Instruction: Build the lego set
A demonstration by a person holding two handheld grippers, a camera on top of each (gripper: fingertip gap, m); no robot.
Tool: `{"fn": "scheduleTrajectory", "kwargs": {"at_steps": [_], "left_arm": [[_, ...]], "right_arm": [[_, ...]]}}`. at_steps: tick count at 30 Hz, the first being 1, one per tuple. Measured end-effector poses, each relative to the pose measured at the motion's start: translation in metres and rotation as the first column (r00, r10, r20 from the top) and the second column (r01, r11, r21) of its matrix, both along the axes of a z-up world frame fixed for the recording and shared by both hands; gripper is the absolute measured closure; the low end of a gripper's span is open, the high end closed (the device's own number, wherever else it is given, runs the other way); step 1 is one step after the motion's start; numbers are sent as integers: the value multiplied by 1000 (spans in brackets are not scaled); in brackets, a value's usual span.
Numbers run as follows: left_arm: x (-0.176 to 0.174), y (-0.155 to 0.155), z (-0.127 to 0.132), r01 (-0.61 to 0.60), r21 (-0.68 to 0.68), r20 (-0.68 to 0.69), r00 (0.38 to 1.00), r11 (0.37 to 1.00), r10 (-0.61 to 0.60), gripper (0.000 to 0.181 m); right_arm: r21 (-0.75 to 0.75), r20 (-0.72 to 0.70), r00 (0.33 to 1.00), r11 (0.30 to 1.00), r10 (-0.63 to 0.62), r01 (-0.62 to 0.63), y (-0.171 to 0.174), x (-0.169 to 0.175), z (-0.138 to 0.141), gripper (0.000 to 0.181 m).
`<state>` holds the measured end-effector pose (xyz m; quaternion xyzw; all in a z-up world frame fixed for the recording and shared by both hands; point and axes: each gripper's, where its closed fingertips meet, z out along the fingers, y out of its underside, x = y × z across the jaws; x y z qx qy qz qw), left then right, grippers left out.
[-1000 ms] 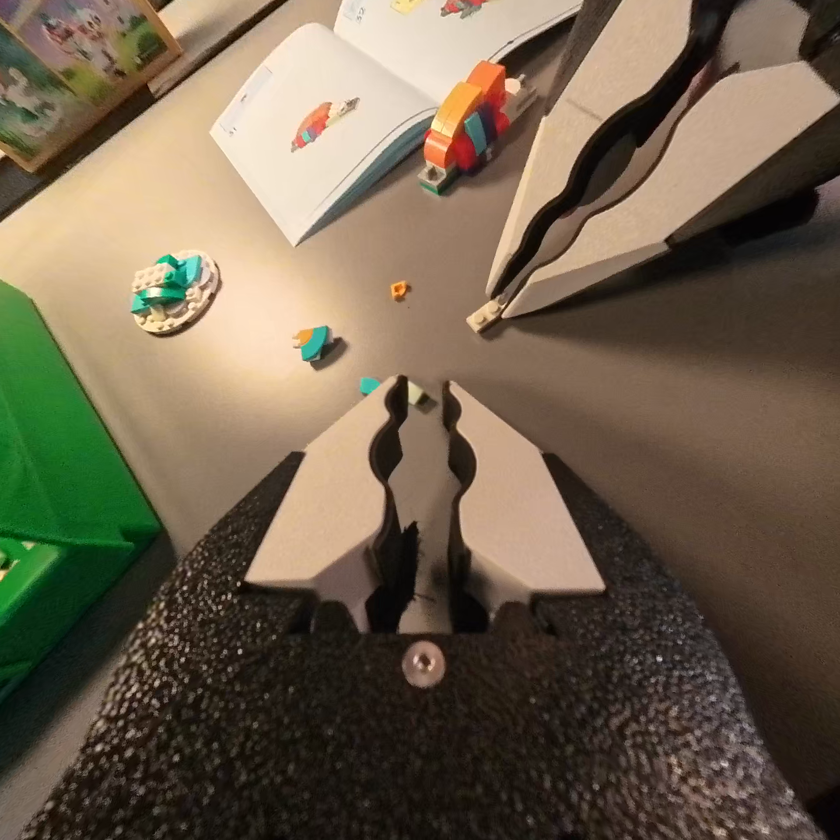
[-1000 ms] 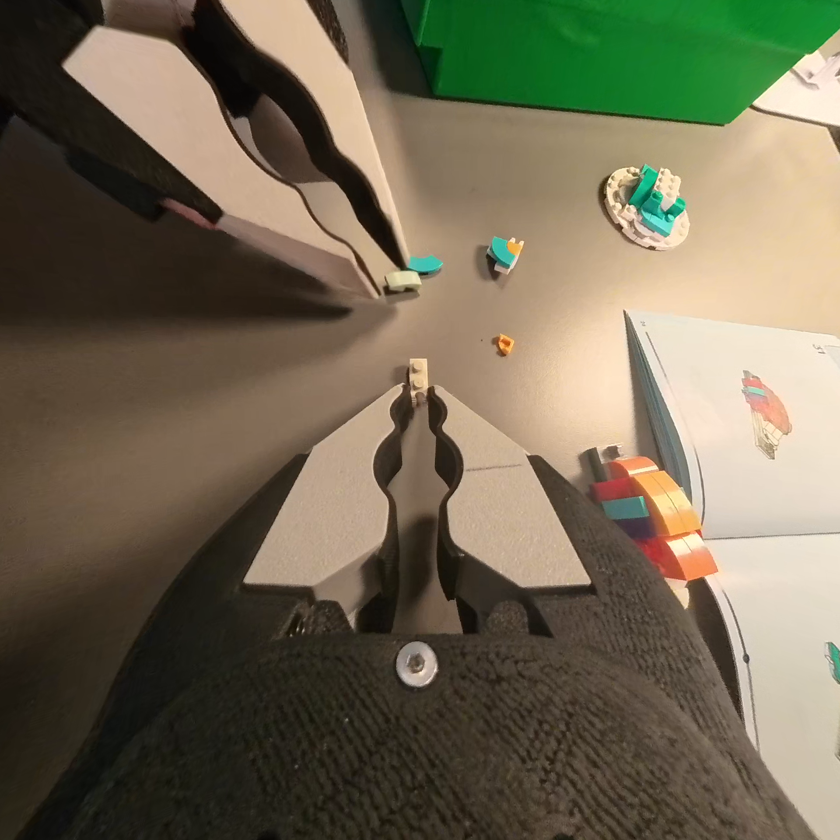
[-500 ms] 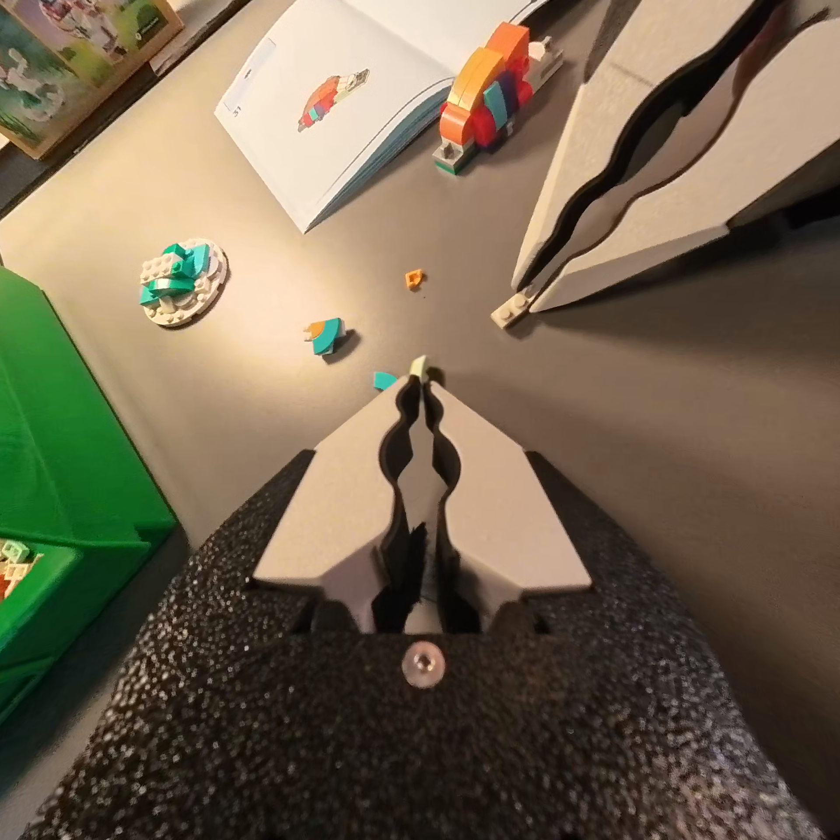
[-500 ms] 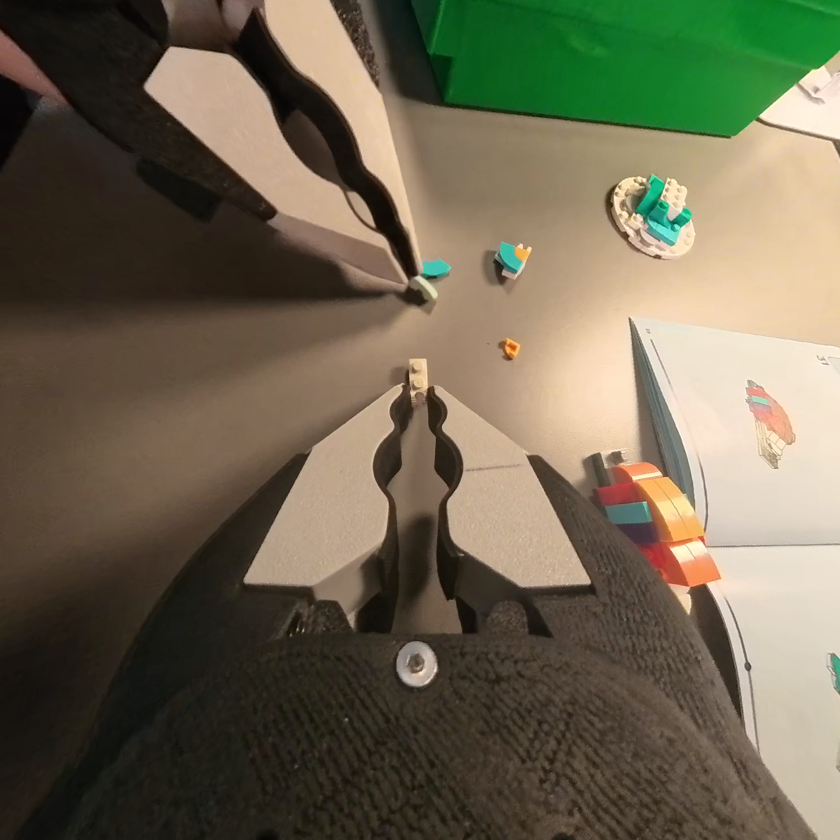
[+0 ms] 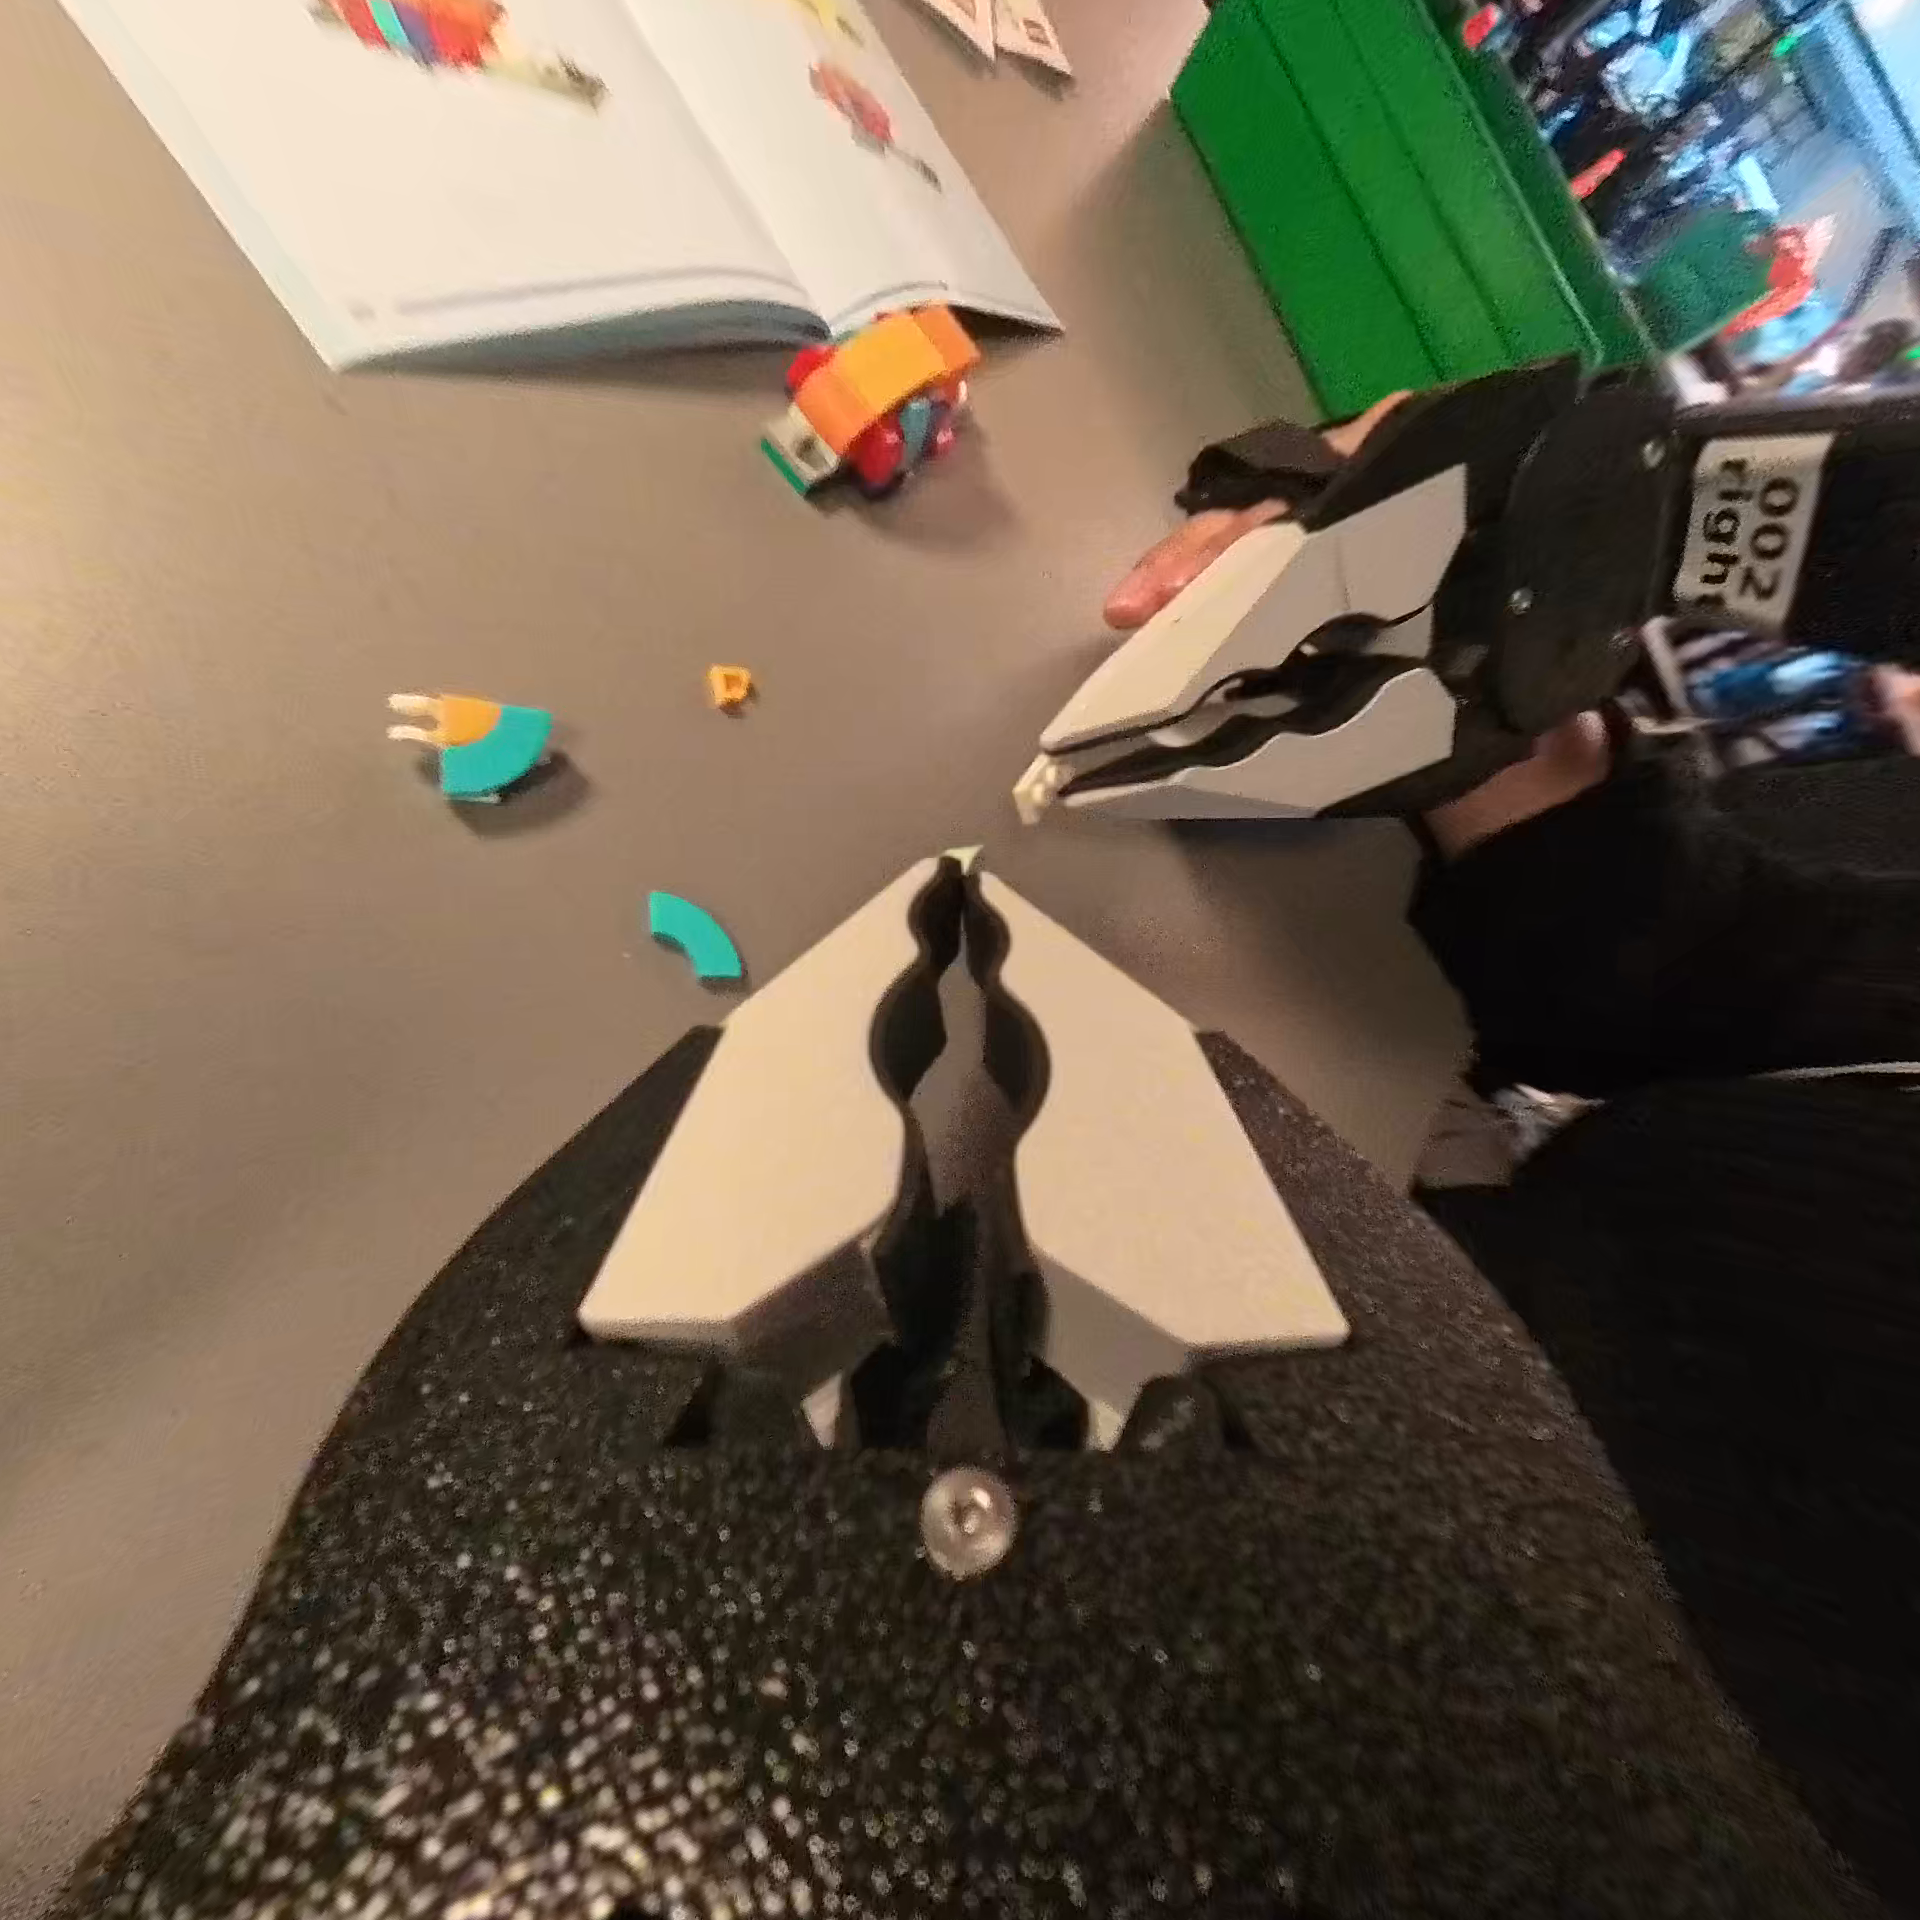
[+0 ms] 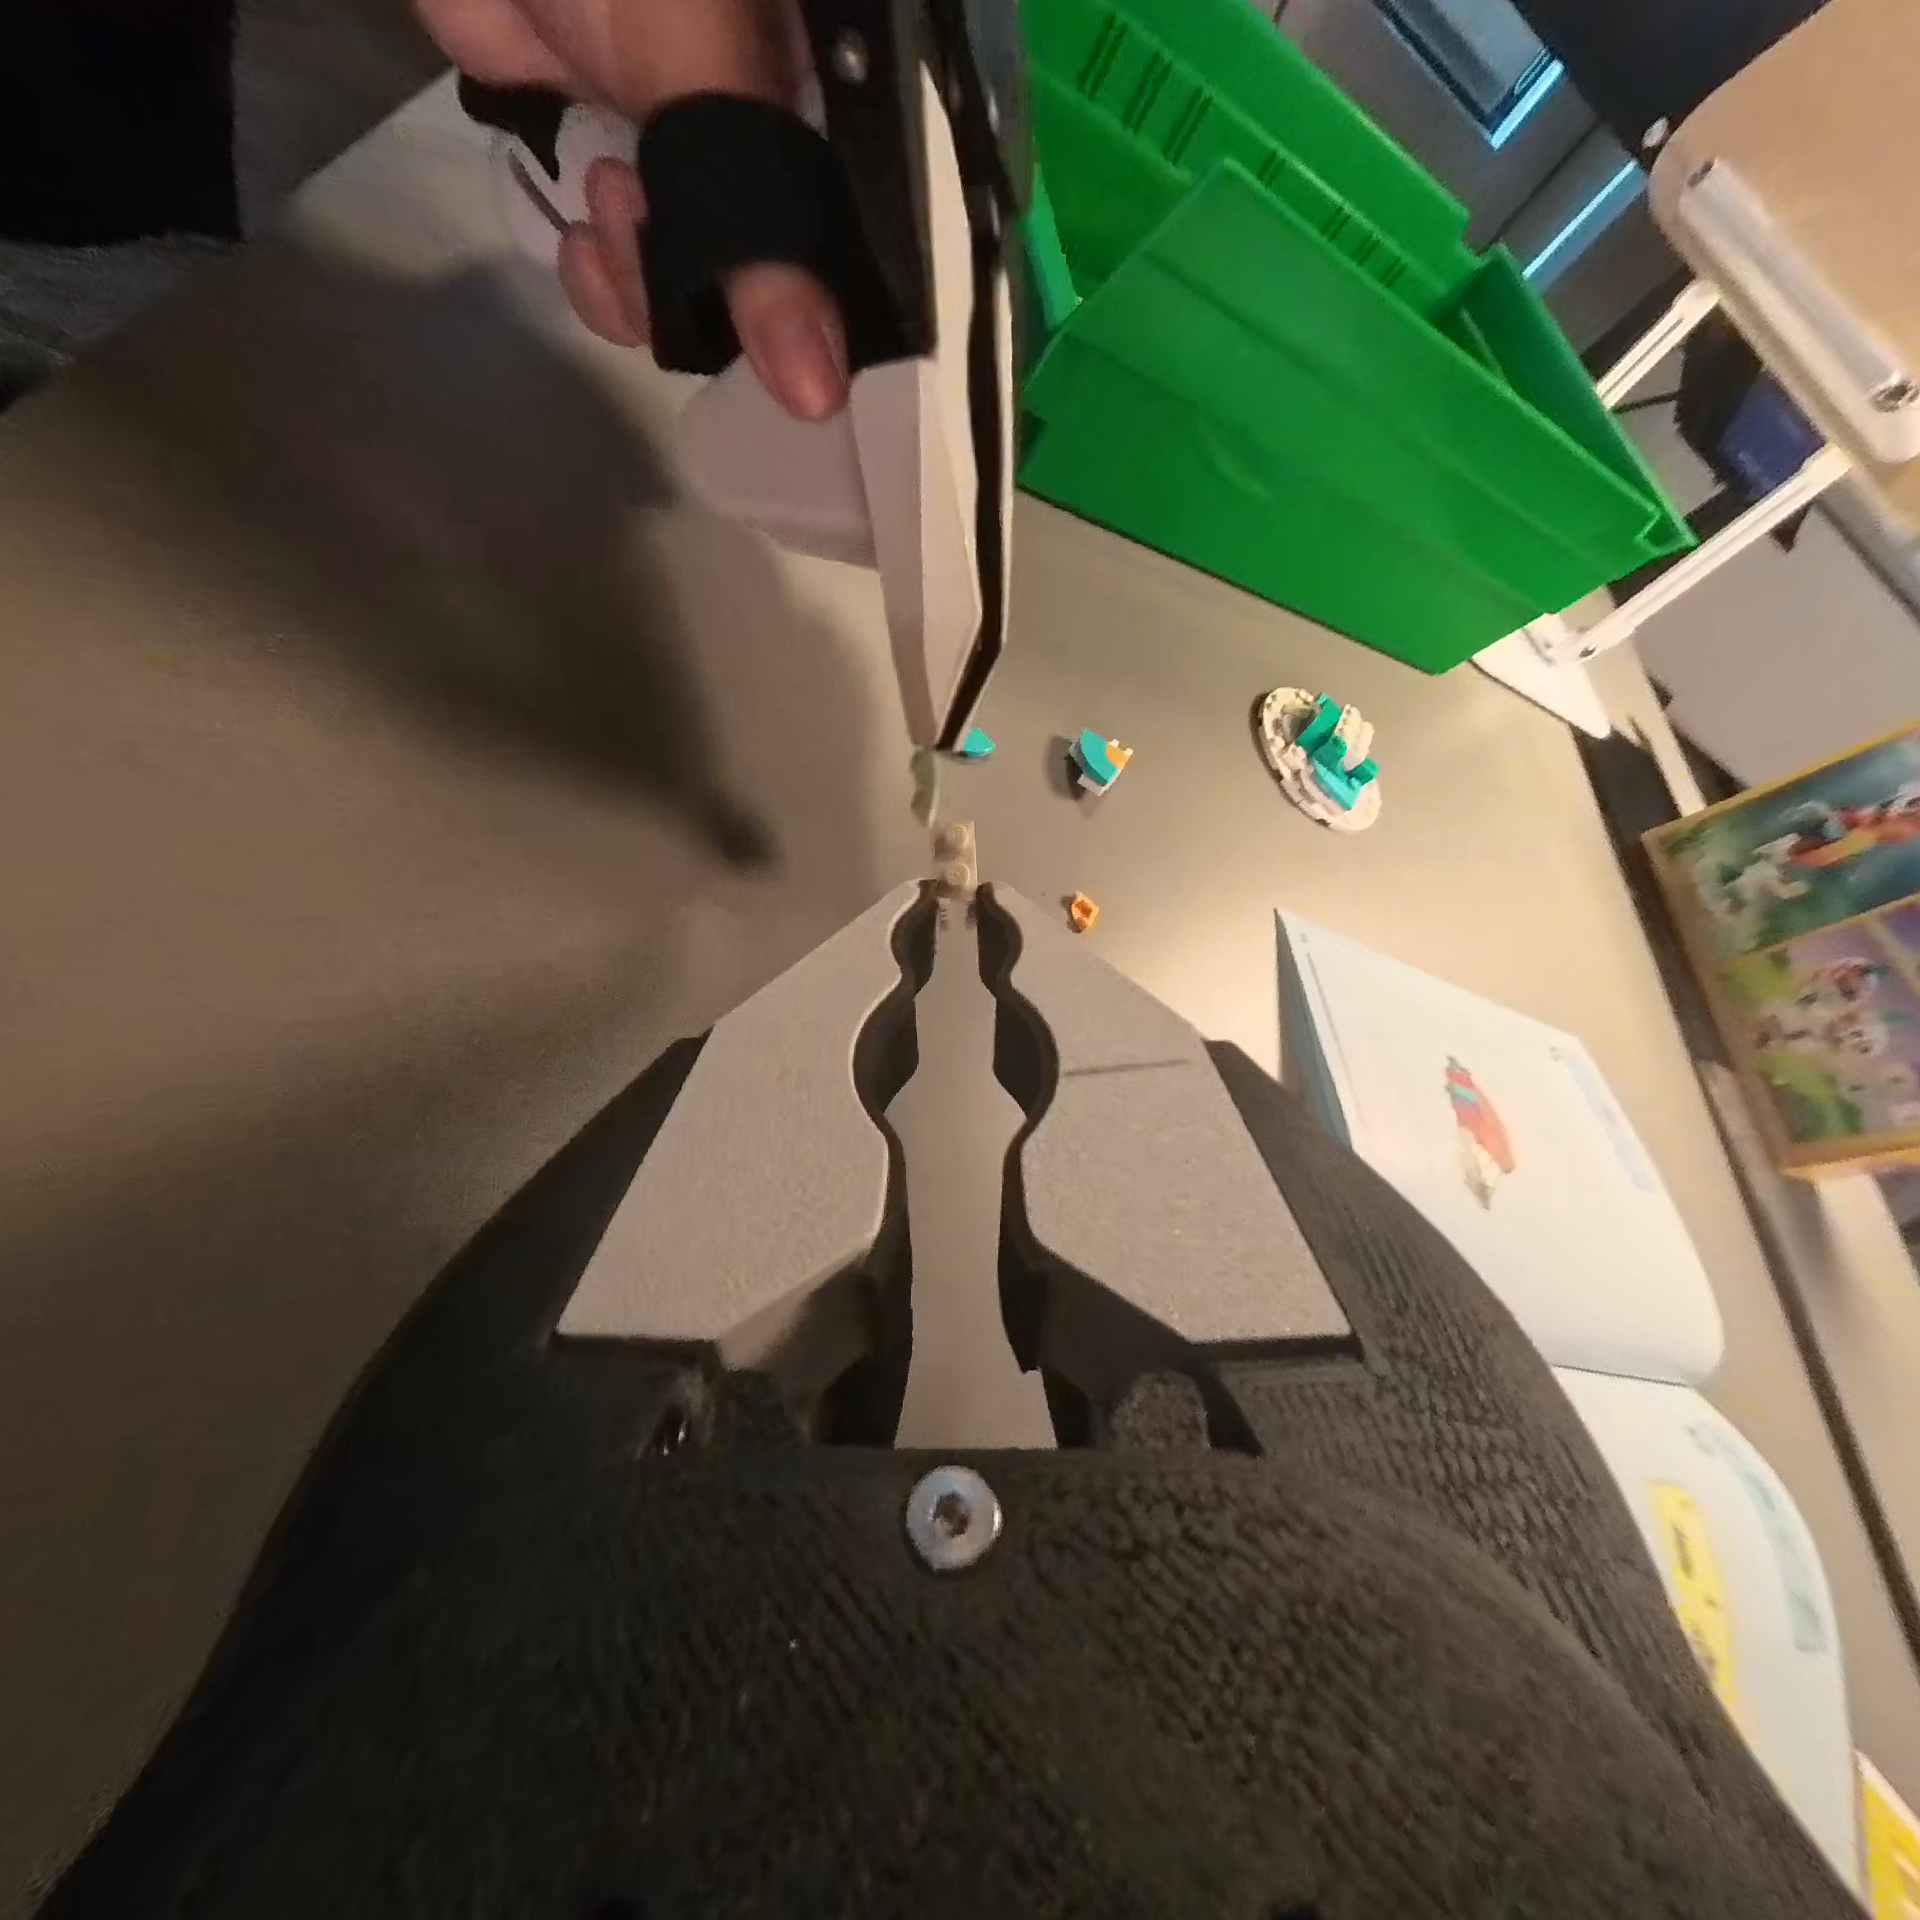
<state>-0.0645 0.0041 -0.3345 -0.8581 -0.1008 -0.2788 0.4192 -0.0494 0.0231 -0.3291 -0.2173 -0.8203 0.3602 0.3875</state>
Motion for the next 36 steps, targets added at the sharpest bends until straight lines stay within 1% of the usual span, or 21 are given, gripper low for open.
{"fn": "scheduleTrajectory", "kwargs": {"at_steps": [4,8,10,12,16,19,24,29,33,34,36], "left_arm": [[12,3,-9,115,-109,107,989,987,-104,181],[22,9,-16,227,-199,181,965,953,-192,181],[21,10,-24,254,-270,167,962,929,-215,181],[21,14,-25,279,-291,168,957,915,-238,181],[15,23,-25,282,-318,178,956,905,-235,181],[13,27,-27,297,-349,189,951,889,-244,176],[7,37,-26,277,-361,143,960,891,-240,172],[2,43,-19,217,-311,86,976,925,-200,164],[-8,36,-9,70,-238,-103,990,969,-96,154],[-6,33,-7,39,-213,-150,986,976,-72,153],[3,26,-6,17,-172,-242,968,985,-59,149]], "right_arm": [[76,-32,999,997,-6,8,6,1,-1,175],[112,-8,1000,994,-14,14,13,2,-9,175],[113,4,1000,993,-14,13,14,2,-11,175],[119,23,1000,993,-10,7,13,4,-14,175],[196,72,997,981,-20,5,16,6,-26,175],[203,92,996,979,-23,4,16,6,-30,175],[185,106,994,983,-28,8,15,7,-30,175],[178,118,992,984,-49,28,19,6,-30,175],[177,117,989,982,-88,67,29,5,-29,176],[171,113,989,982,-97,77,31,5,-27,176],[154,102,988,983,-118,102,36,3,-23,175]]}}
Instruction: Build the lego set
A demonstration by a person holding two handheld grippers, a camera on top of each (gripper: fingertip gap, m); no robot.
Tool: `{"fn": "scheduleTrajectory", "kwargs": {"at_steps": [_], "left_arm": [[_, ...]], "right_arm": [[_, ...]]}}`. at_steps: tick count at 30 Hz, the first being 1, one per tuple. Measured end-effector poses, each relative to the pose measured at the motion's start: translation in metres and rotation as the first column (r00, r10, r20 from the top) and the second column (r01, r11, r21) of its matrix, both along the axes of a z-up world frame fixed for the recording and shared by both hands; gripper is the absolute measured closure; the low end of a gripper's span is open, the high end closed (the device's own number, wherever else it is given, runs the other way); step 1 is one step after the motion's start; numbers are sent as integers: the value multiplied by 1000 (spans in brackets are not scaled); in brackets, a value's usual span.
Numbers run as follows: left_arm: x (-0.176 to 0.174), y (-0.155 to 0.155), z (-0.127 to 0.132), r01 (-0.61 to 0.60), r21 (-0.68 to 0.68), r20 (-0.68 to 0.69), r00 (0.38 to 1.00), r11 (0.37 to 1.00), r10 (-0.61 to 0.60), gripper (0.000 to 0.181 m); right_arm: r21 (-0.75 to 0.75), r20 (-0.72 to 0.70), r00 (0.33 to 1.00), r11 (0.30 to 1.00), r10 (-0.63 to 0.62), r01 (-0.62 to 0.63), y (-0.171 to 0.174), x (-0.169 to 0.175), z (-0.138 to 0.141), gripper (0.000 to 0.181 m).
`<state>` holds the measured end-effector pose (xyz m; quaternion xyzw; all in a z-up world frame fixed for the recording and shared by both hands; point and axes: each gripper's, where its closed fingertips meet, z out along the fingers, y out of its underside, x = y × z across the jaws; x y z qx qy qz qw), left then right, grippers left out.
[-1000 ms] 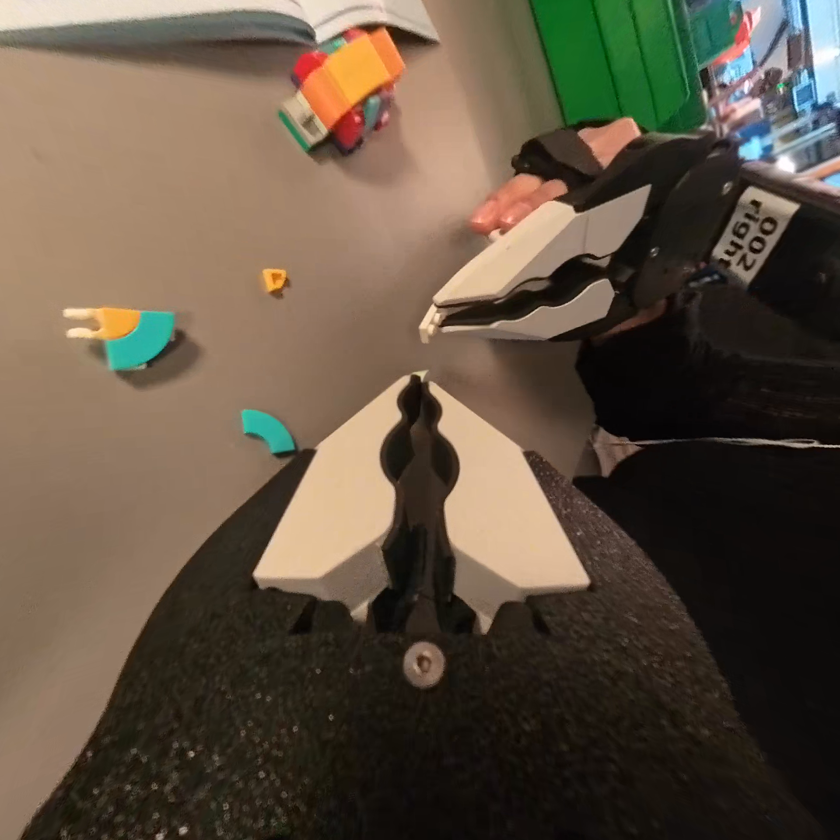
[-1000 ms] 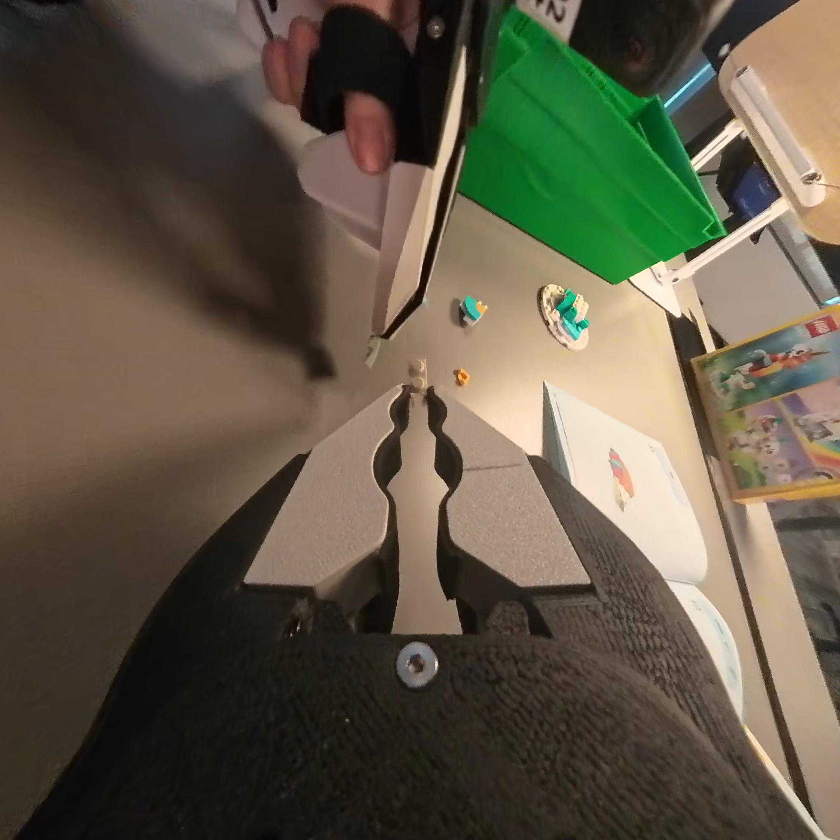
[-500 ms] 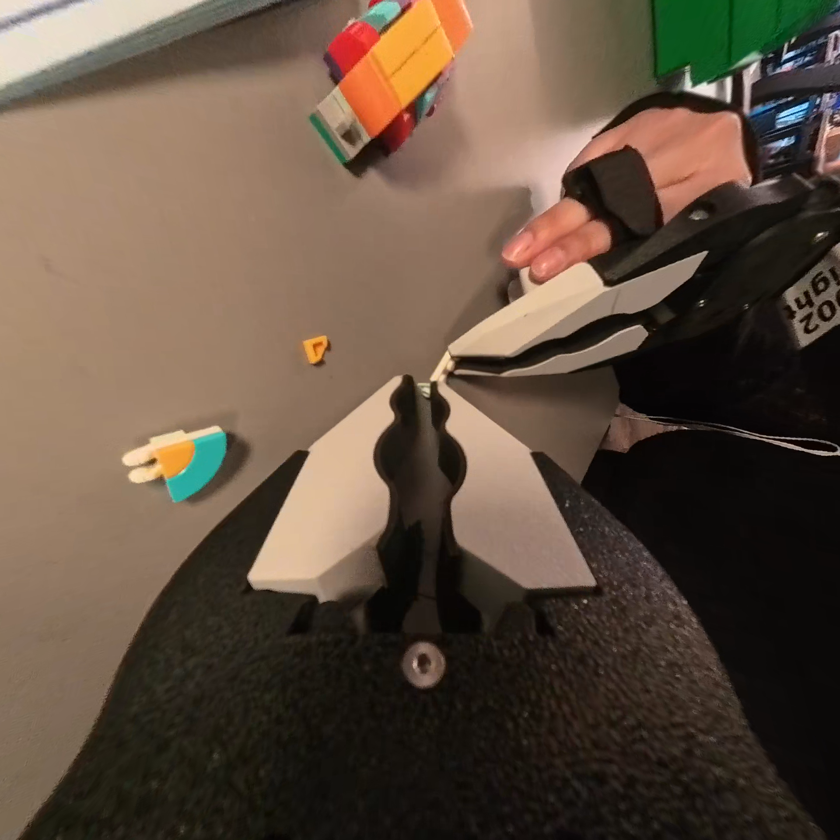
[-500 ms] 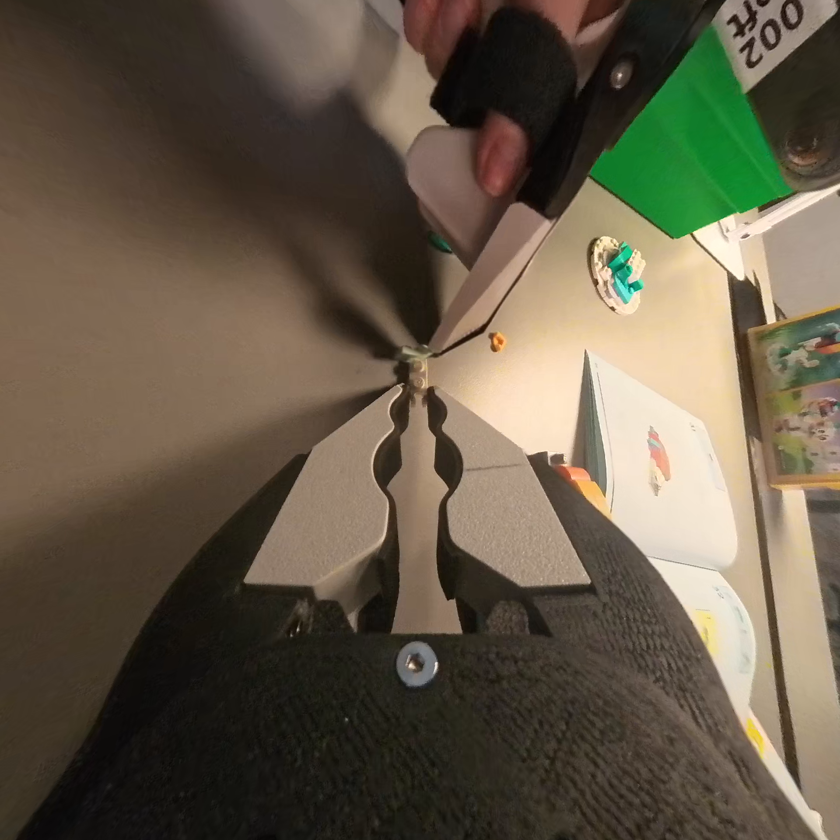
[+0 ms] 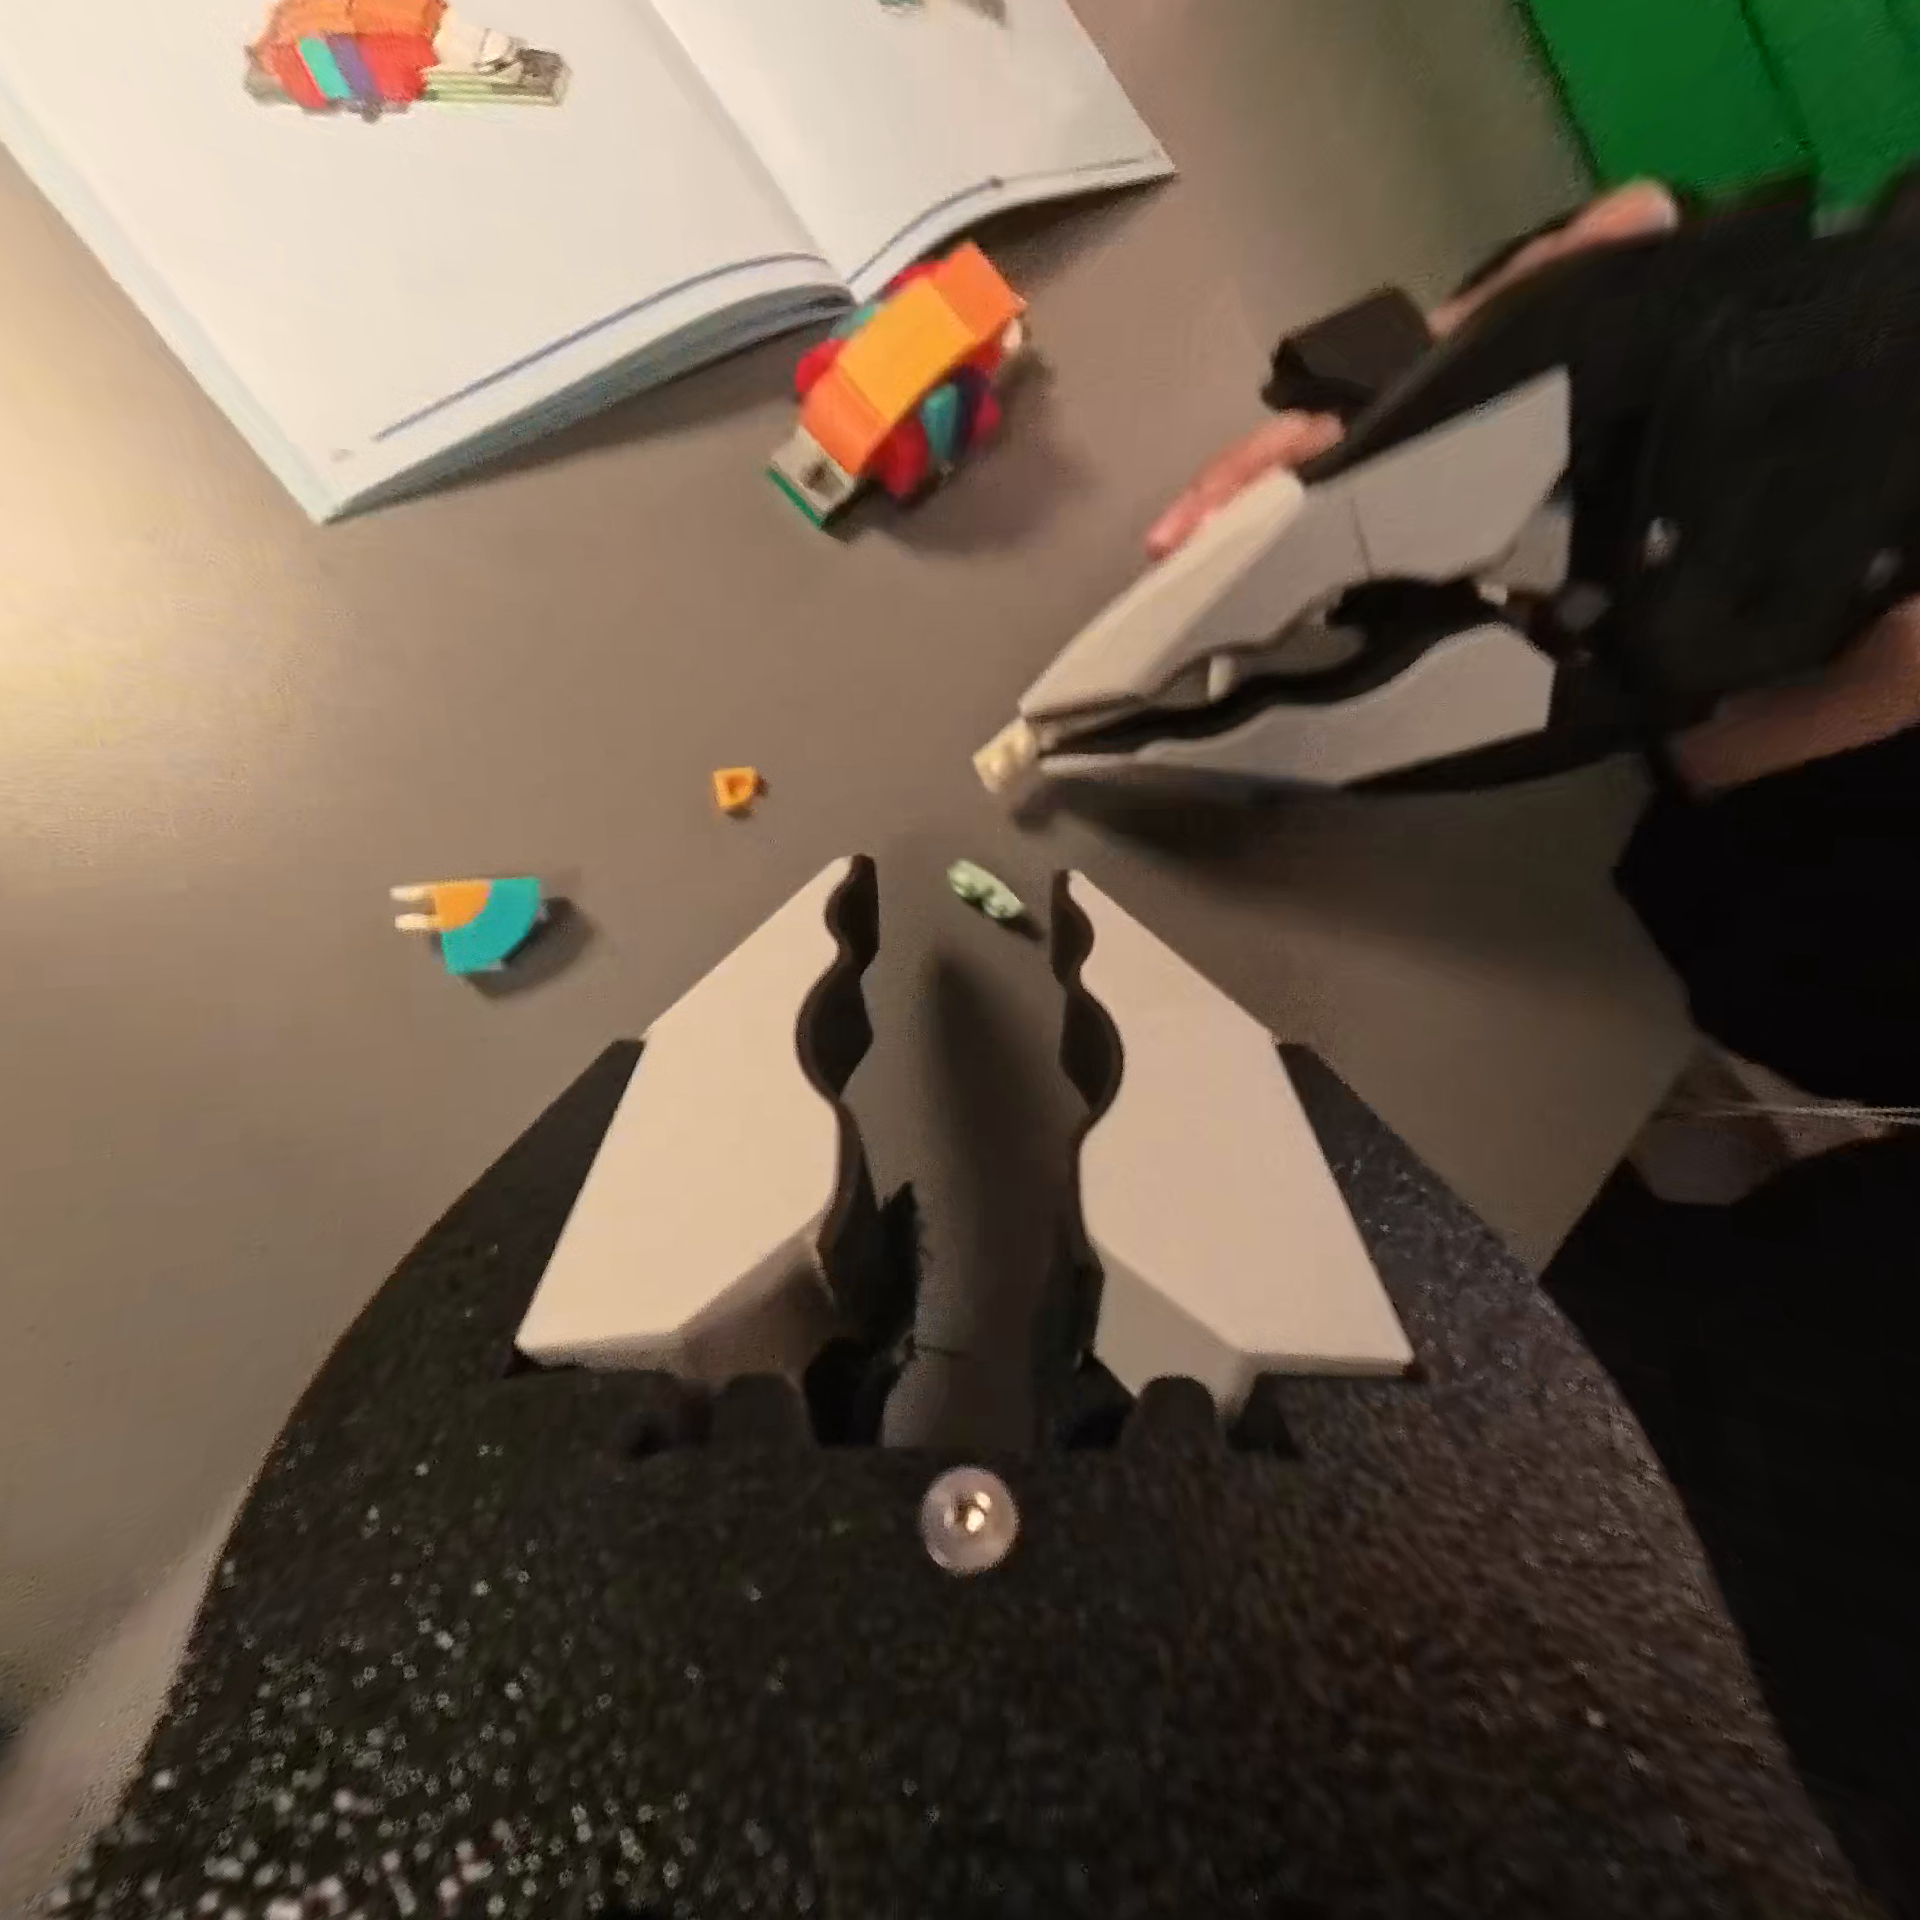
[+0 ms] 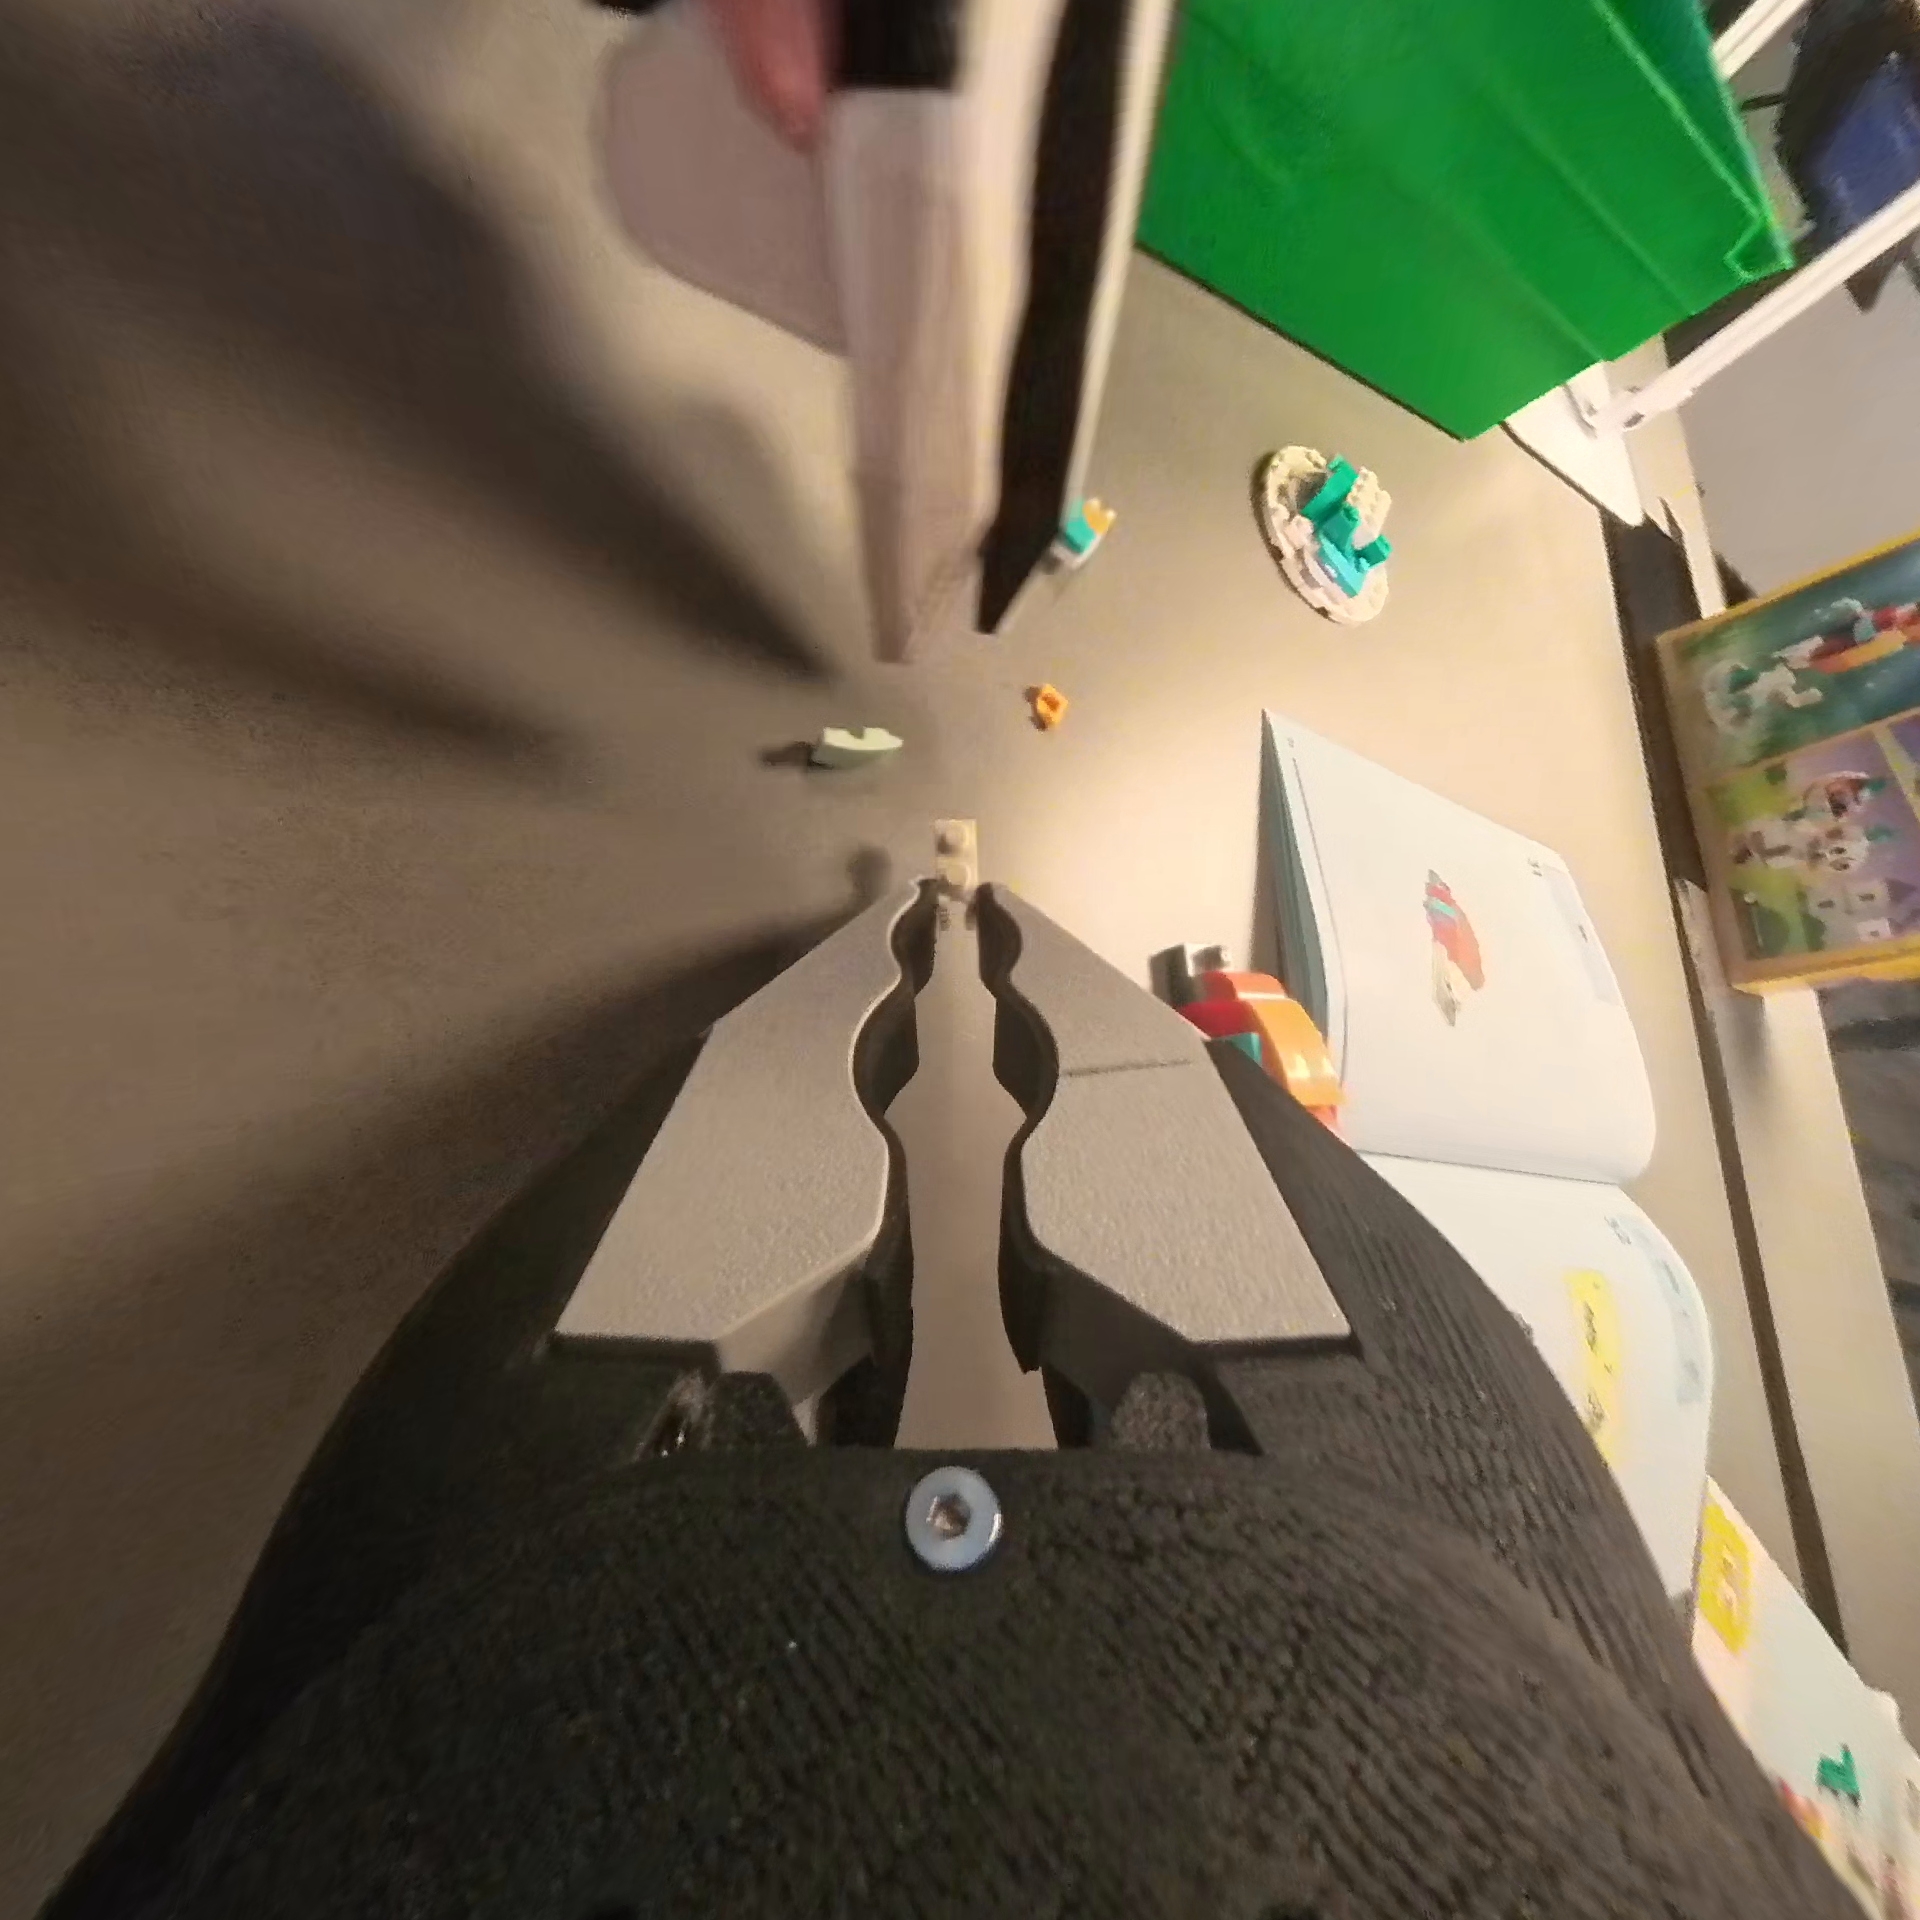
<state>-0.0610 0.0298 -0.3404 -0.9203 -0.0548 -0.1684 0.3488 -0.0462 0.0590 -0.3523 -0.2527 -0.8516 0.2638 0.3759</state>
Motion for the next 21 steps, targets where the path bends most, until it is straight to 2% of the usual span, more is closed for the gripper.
{"fn": "scheduleTrajectory", "kwargs": {"at_steps": [5,7,10,15,21], "left_arm": [[20,-5,-3,-22,69,-121,992,997,31,140],[16,-1,-3,-32,99,-204,978,995,52,144],[14,0,-11,-21,72,-314,948,997,42,150],[15,-3,-22,-11,21,-389,921,1000,18,159],[10,0,-22,-10,33,-456,889,999,24,170]], "right_arm": [[-59,-24,999,998,-27,25,6,-1,8,175],[-75,-30,999,997,-34,31,7,-2,10,175],[-91,-35,999,995,-38,34,7,-2,12,175],[-104,-36,998,994,-48,44,10,-2,12,175],[-116,-43,998,992,-52,47,11,-2,15,175]]}}
